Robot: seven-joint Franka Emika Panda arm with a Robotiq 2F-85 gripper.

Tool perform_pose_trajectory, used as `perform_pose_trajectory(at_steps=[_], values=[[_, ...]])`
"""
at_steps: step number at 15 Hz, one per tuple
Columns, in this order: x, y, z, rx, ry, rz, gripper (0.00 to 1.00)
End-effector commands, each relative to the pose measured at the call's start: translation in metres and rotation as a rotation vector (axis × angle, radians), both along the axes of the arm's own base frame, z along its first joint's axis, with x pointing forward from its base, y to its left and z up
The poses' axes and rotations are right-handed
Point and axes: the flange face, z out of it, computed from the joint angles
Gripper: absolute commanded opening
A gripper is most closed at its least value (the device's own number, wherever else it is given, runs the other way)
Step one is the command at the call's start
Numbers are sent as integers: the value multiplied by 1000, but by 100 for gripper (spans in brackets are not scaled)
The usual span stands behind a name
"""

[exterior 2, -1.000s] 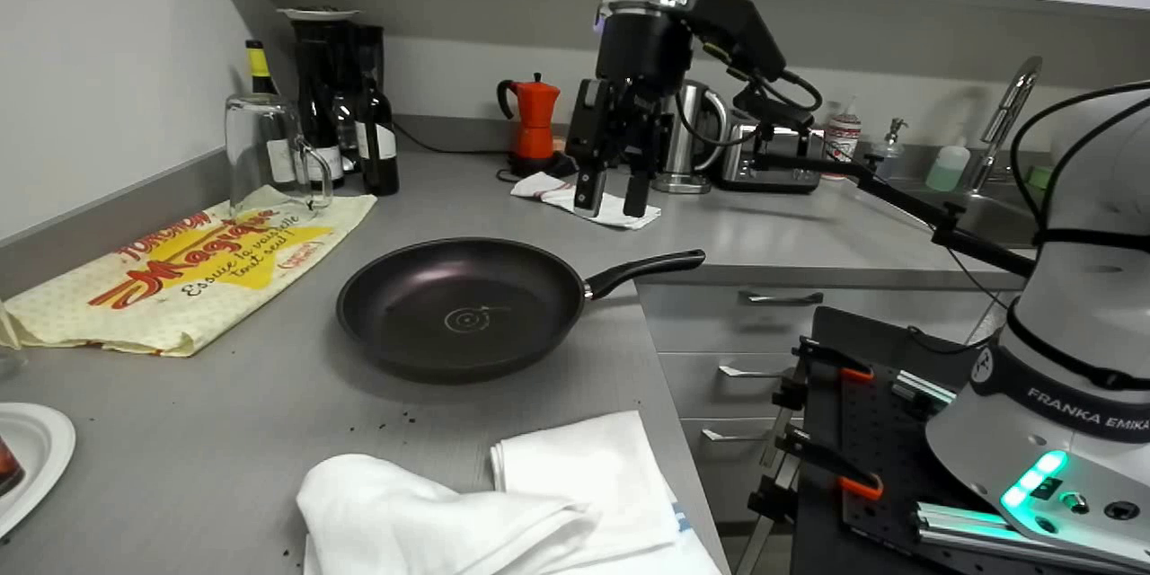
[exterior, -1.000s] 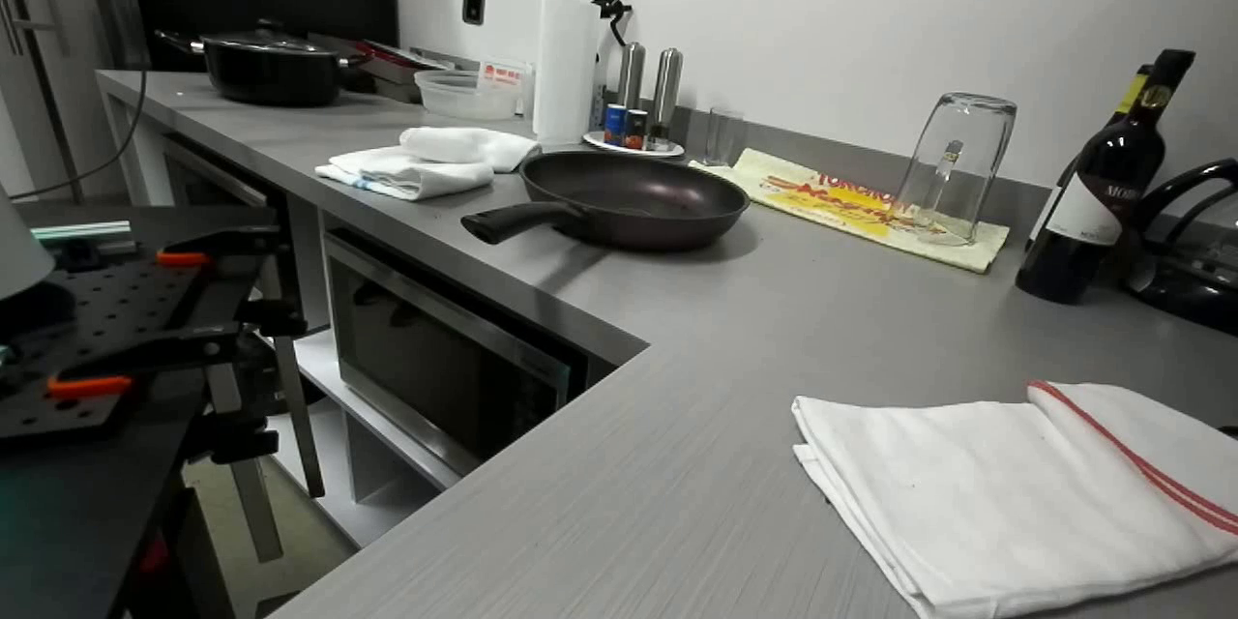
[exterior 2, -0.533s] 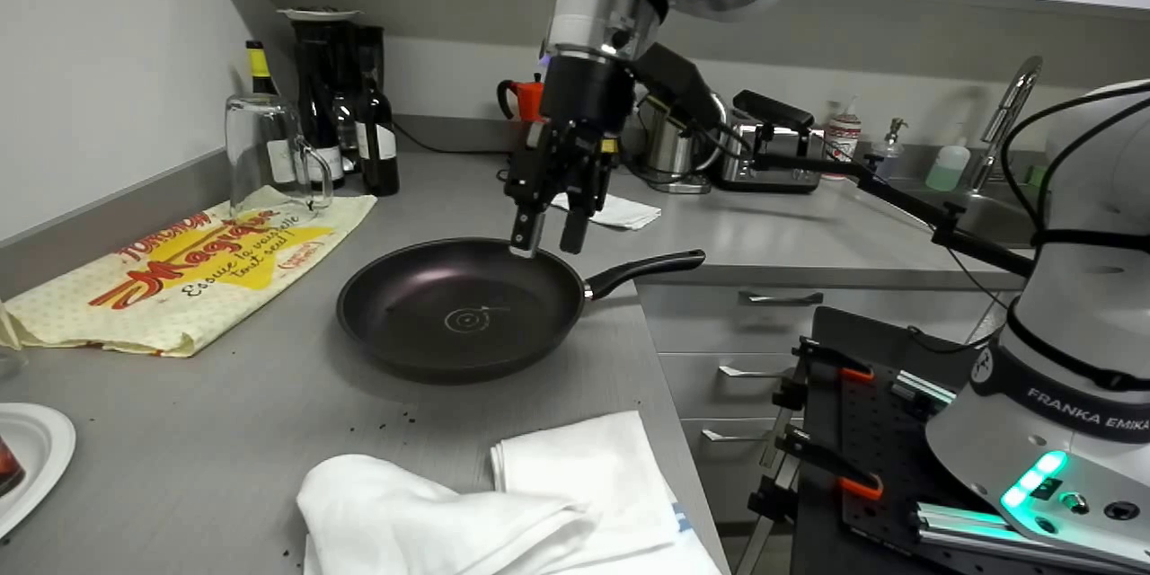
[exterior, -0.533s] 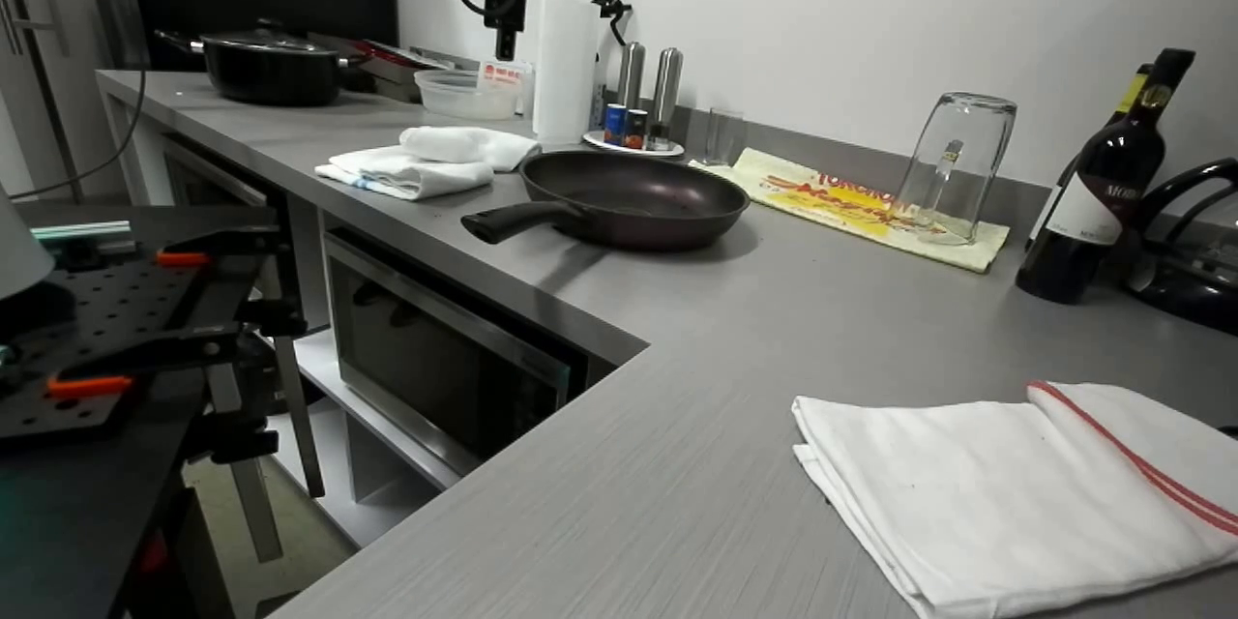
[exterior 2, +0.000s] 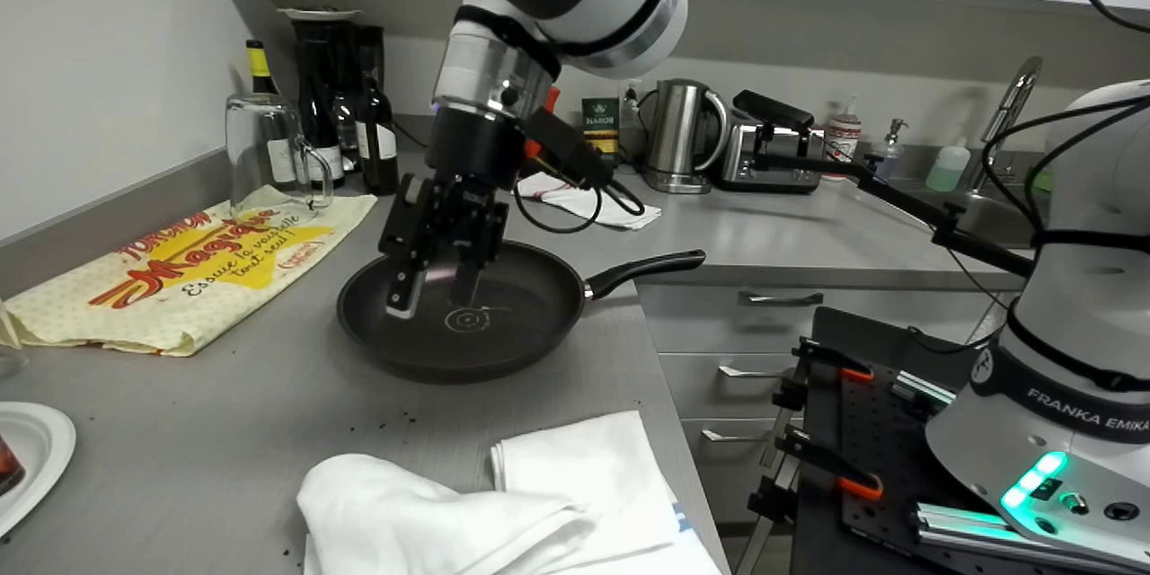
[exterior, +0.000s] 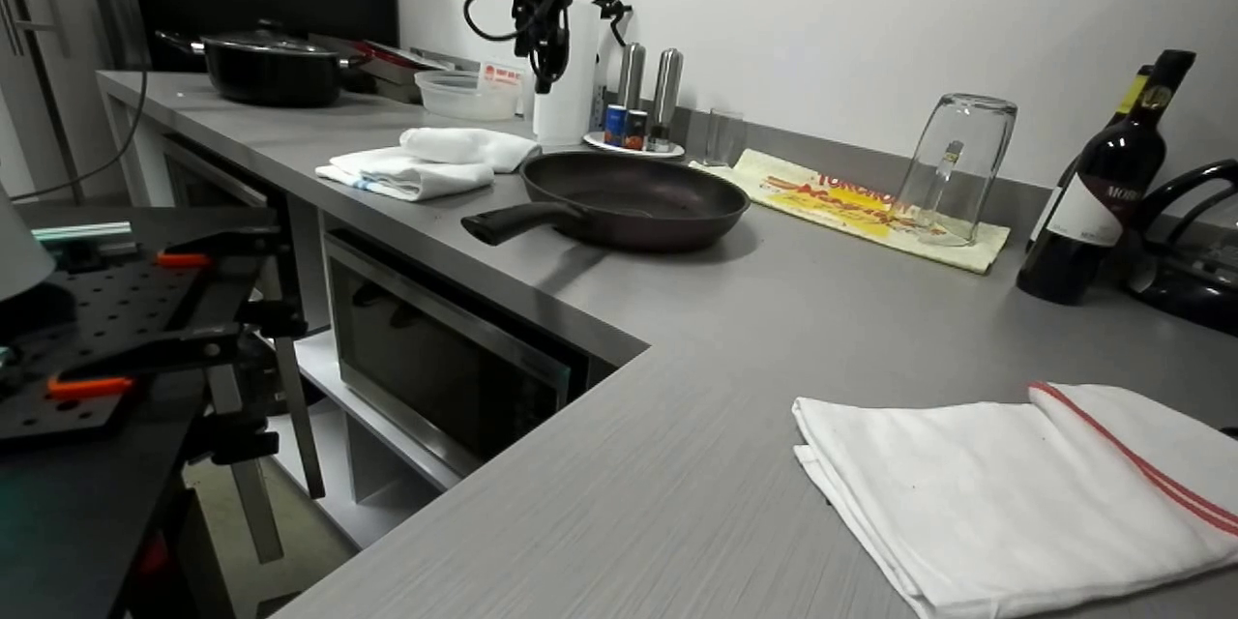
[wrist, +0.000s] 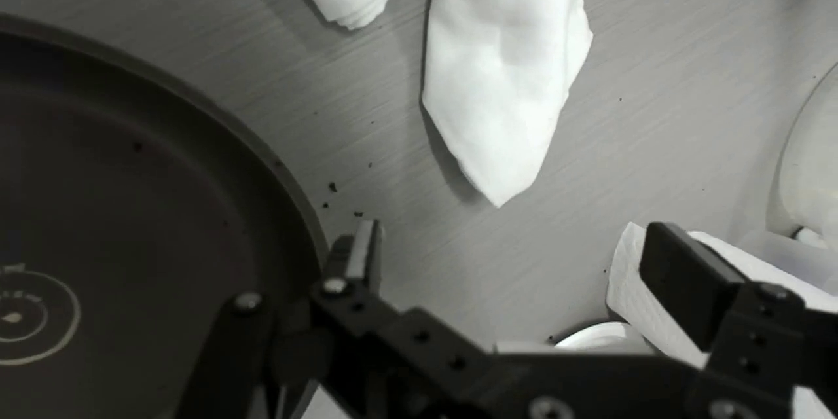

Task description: Wipe the pan with the towel

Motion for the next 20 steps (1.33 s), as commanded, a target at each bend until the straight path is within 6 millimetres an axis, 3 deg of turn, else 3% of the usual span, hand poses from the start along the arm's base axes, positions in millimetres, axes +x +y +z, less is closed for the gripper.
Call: perform_pose_trajectory(at_steps=[1, 8, 12, 20], values=[[23, 27, -30, 20, 21, 72, 100], [21, 77, -81, 24, 116, 160, 100], [11, 88, -105, -8, 176, 188, 100], [1, 110, -123, -6, 259, 182, 100]])
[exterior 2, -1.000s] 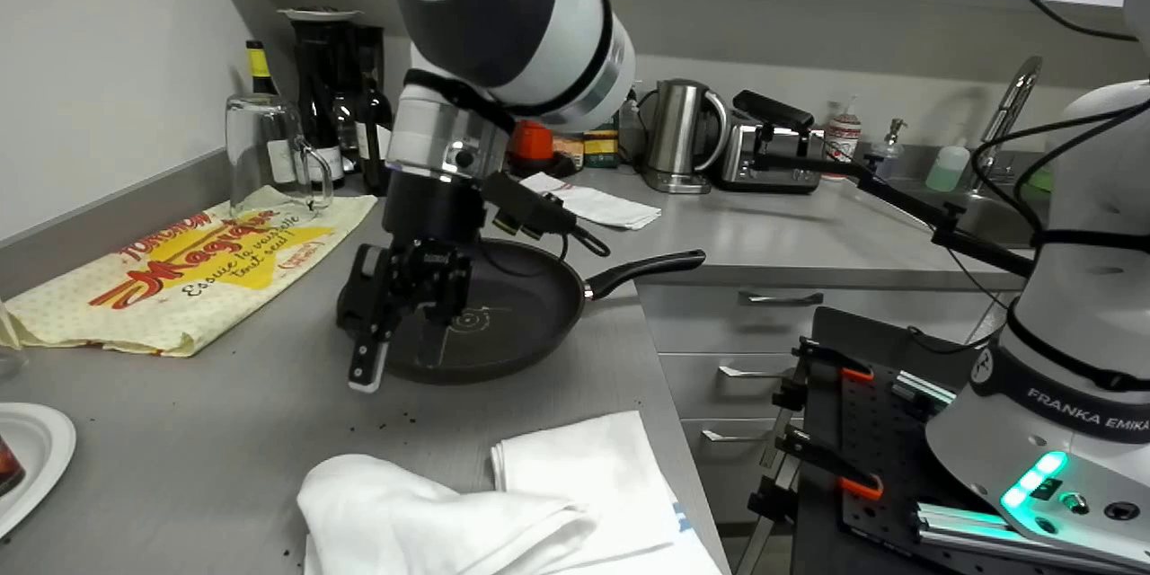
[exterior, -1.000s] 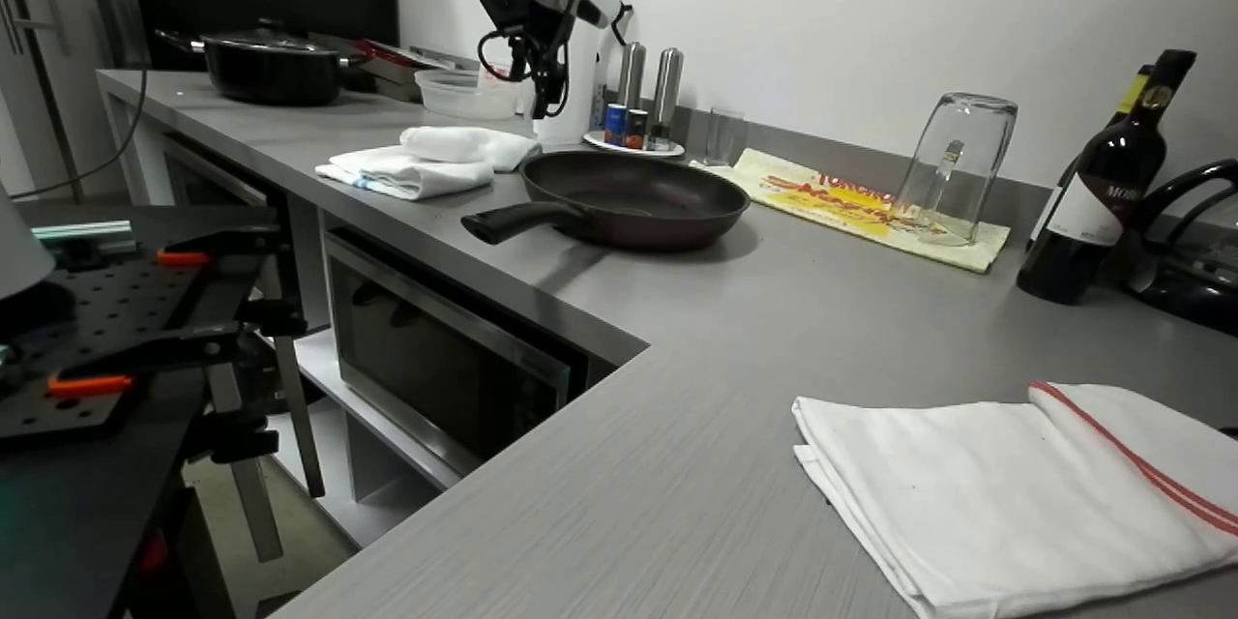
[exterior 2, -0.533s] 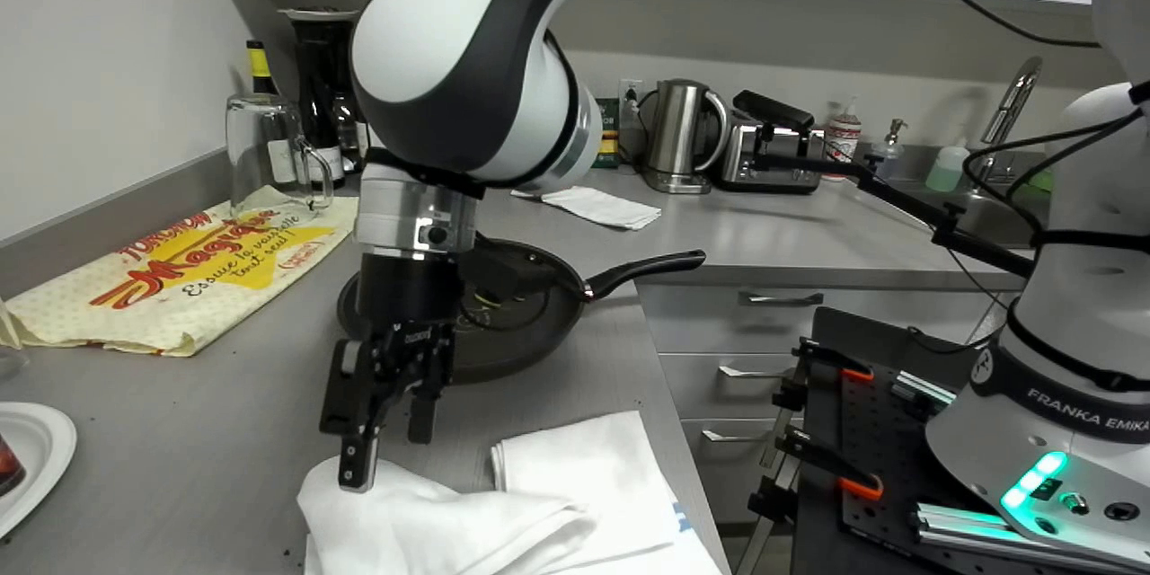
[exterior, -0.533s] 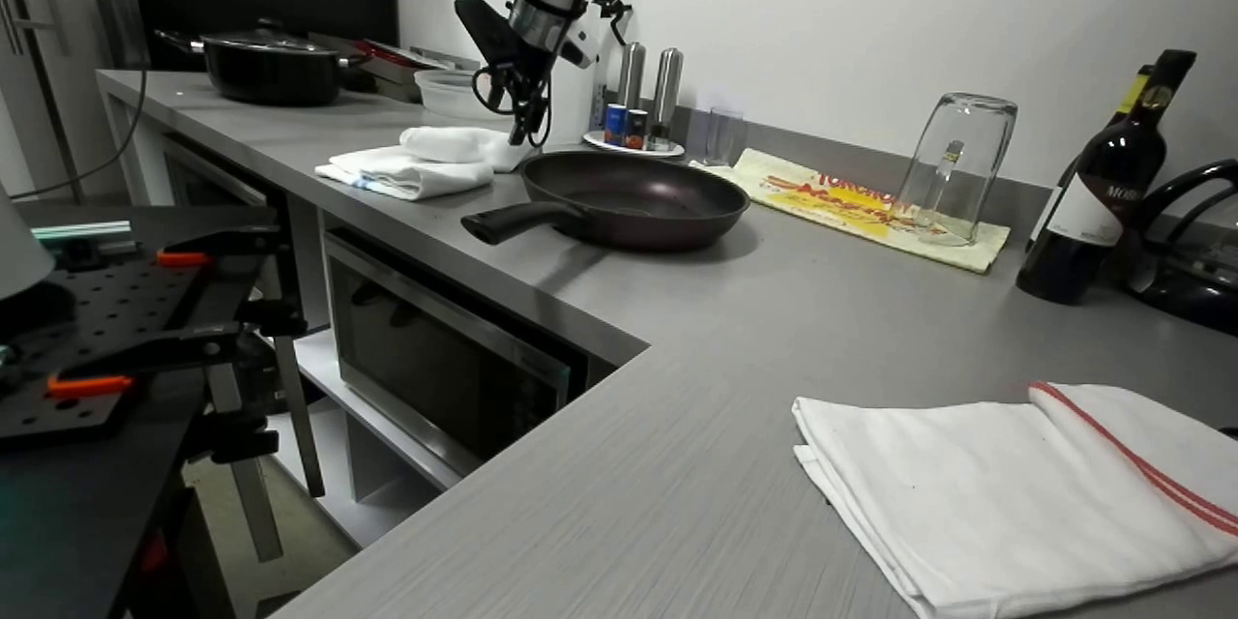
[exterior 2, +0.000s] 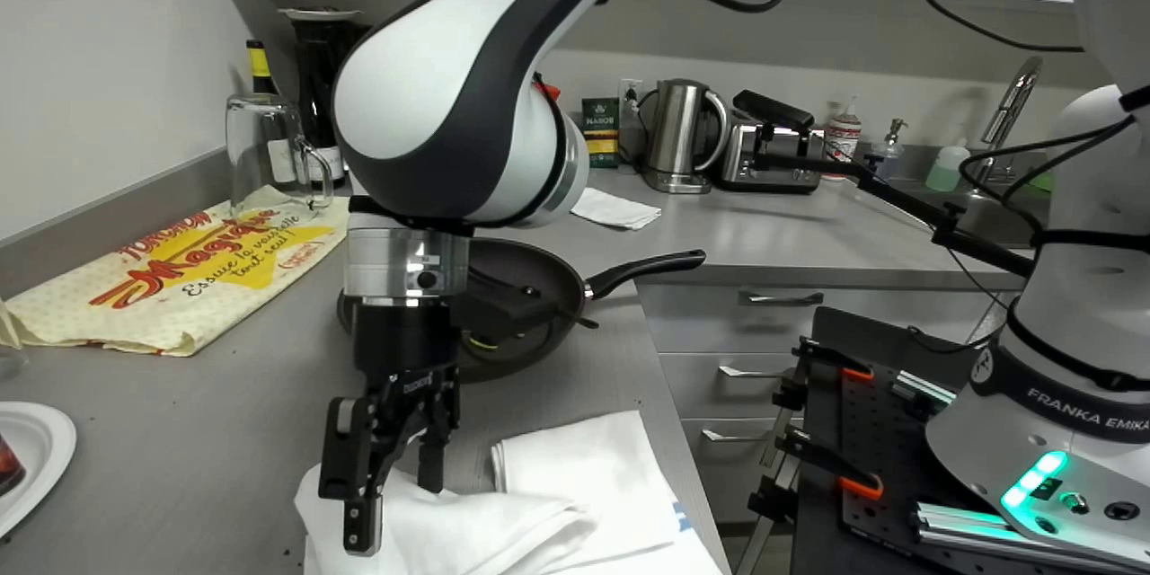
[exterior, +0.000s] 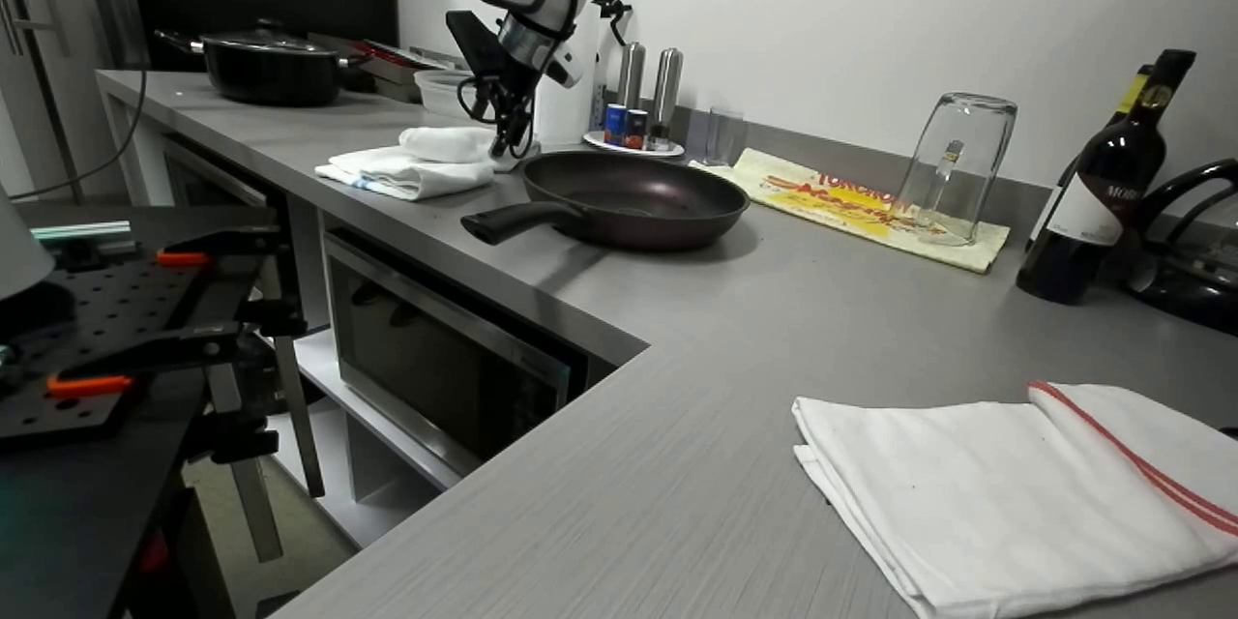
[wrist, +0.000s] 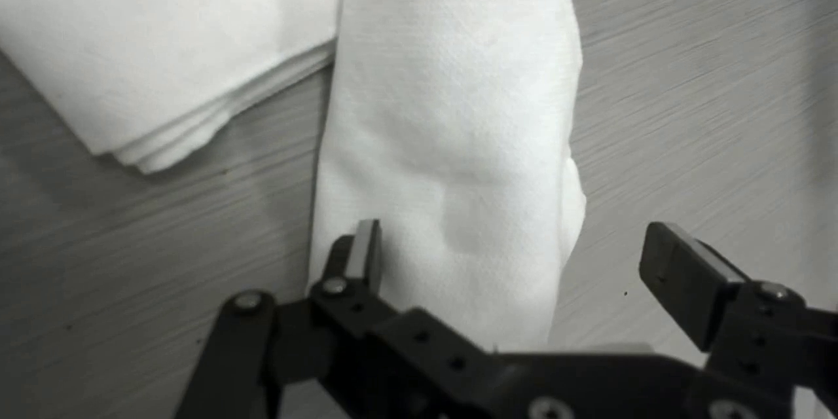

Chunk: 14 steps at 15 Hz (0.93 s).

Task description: Wipe the pan with the towel

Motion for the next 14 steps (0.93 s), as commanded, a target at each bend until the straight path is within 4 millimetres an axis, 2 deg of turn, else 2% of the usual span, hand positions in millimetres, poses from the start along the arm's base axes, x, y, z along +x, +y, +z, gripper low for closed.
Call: perform_pose_trajectory(at_steps=[1, 2, 3, 9, 11, 13, 14], values=[[1, 10, -6, -8, 34, 0, 100], [0, 8, -10, -15, 42, -4, 75], [-1, 5, -13, -20, 50, -11, 74], [2, -11, -20, -31, 80, -53, 28], [6, -16, -12, -26, 80, -60, 12], [9, -20, 5, -25, 77, -53, 0], [12, -23, 19, -27, 66, -44, 0]])
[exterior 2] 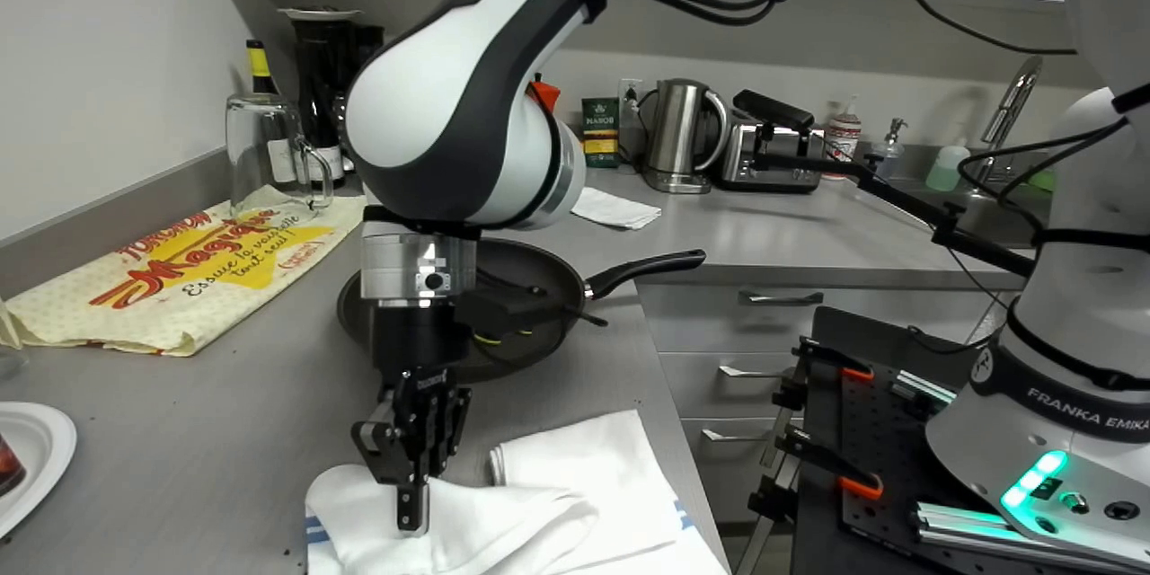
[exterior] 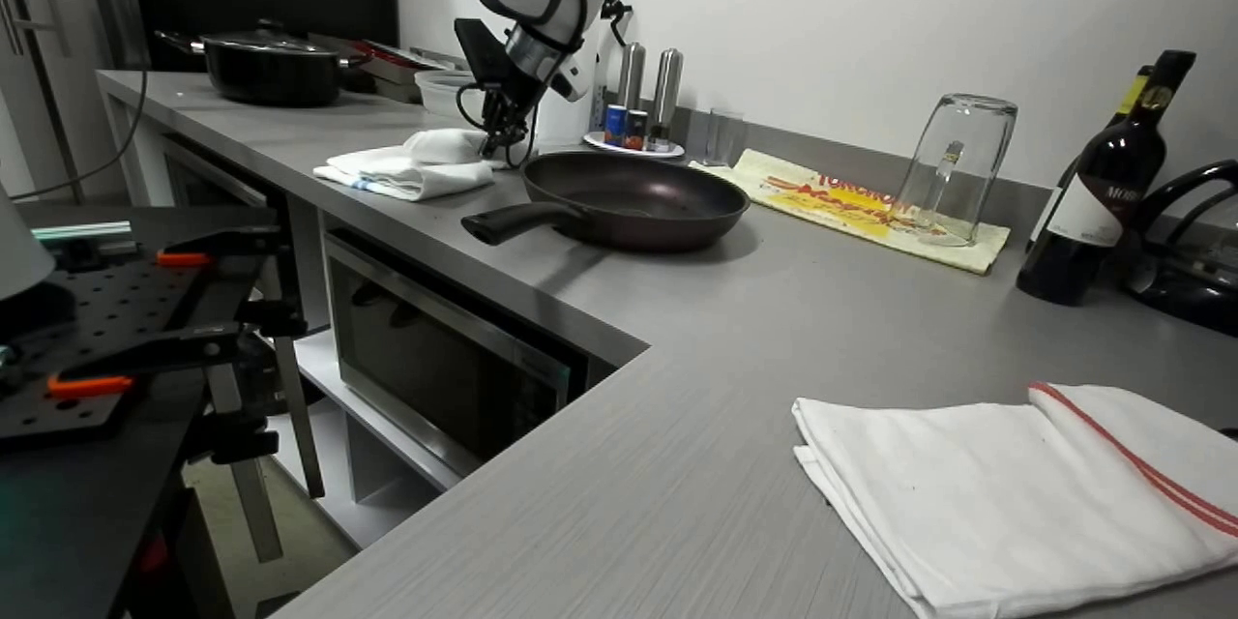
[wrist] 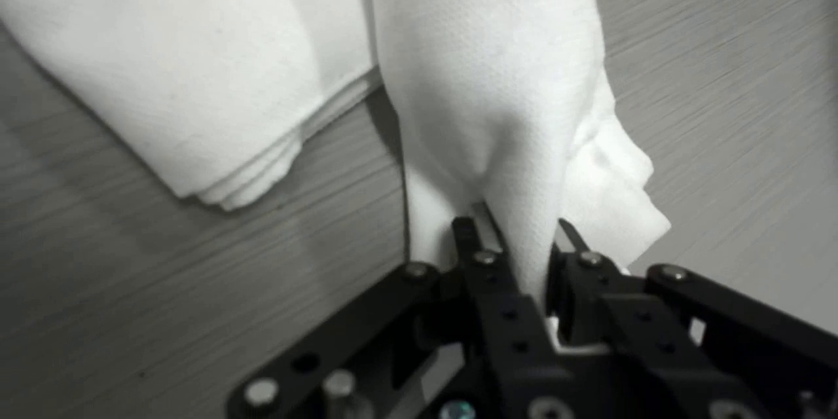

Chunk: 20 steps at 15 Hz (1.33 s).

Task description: Wipe the pan with the towel

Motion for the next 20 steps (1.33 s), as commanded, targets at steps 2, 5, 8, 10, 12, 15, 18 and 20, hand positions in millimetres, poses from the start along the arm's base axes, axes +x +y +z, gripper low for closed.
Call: perform_pose_trajectory(at_steps=[2, 5, 8, 10, 12, 15, 18, 20], values=[[15, -11, 63, -2, -33, 17, 4], [32, -25, 121, -21, -140, 20, 4], [47, -54, 155, -119, -236, 56, 4], [54, -77, 165, -178, -270, 51, 4], [59, -102, 157, -291, -295, 57, 4], [63, -134, 129, -470, -296, 88, 4], [60, -160, 94, -644, -268, 114, 4], [61, -171, 76, -729, -263, 112, 4]])
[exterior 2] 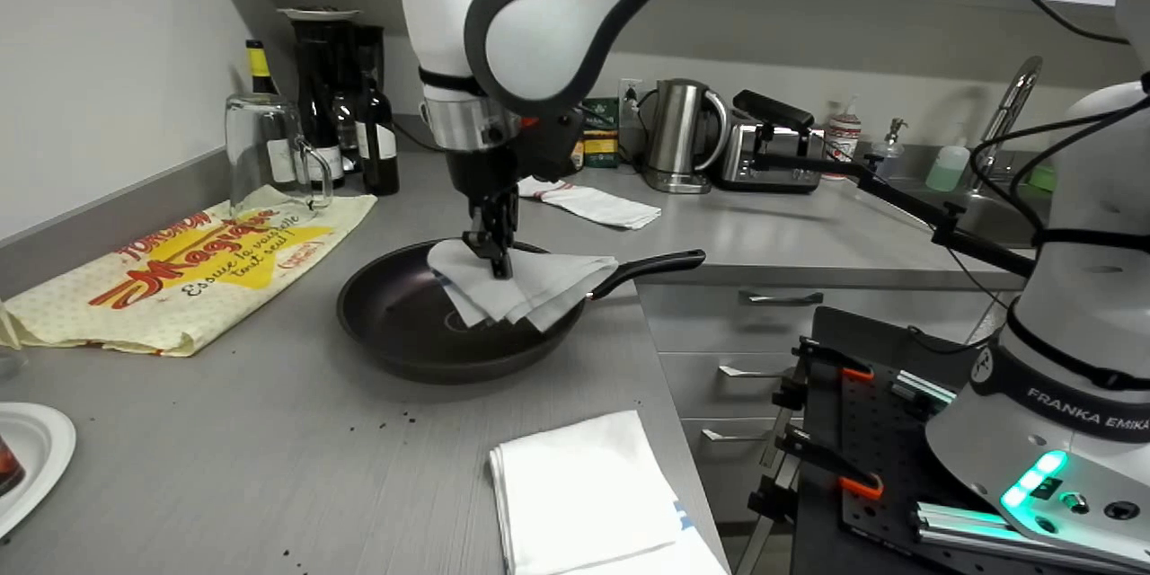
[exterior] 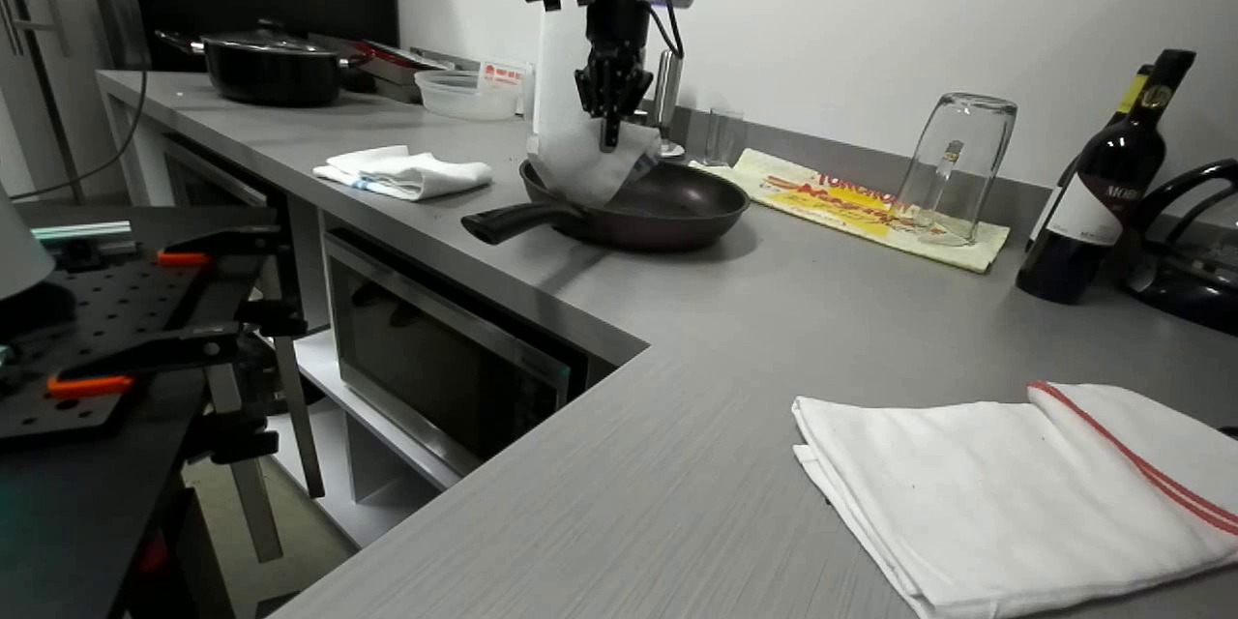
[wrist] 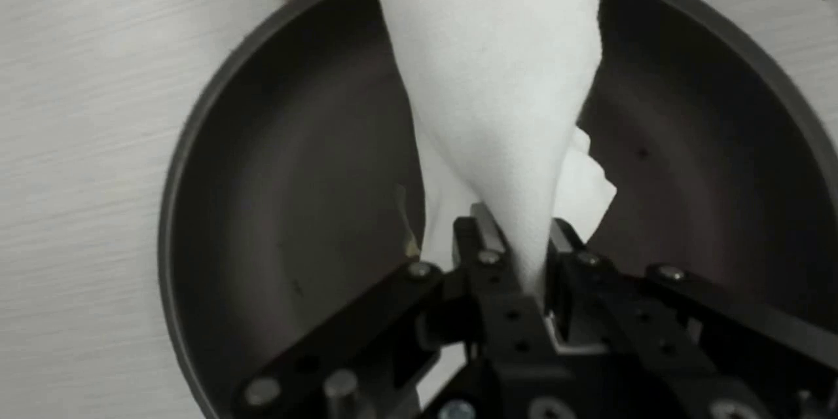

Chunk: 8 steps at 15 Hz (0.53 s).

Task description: Wipe the pan with the towel

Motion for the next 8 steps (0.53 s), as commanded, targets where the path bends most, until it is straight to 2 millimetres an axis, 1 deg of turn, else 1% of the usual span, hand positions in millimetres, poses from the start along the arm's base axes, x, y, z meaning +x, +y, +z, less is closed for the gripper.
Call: perform_pose_trajectory(at_steps=[1, 4, 8], values=[[2, -11, -24, -152, -14, -29, 4], [10, -21, -34, -229, -43, -60, 4], [26, -35, -27, -284, -101, -112, 4]])
